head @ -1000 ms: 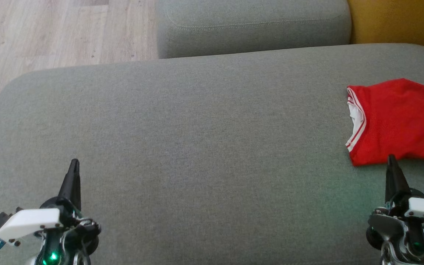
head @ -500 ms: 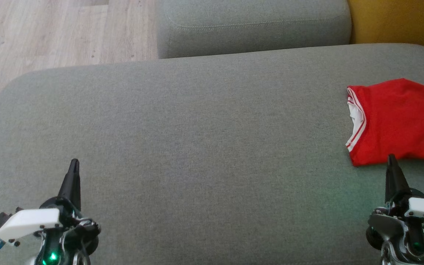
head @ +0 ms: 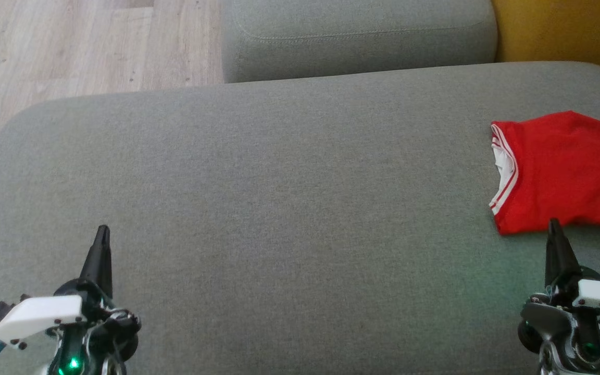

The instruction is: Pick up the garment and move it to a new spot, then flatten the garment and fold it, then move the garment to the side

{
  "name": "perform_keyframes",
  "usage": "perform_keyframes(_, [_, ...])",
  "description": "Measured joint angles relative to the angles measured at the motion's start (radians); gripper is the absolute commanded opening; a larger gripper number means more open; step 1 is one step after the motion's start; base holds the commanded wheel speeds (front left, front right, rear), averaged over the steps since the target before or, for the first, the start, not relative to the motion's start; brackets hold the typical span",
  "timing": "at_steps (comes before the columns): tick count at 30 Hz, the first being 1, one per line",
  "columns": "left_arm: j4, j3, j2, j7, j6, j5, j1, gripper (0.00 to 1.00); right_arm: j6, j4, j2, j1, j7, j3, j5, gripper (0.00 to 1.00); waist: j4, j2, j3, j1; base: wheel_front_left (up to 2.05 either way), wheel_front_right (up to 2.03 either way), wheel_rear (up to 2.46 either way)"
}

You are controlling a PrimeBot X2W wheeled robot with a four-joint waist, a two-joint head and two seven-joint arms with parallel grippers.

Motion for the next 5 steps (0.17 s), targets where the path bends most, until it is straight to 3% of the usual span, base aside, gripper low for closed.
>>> perform_keyframes(5, [0.0,0.001,-0.001,0.0,0.0,0.0,0.0,0.0,0.0,0.0,0.0,0.0,0.0,0.0,0.0,0.0,0.0,0.0,0.0,0.0,0.0,0.0,0.0])
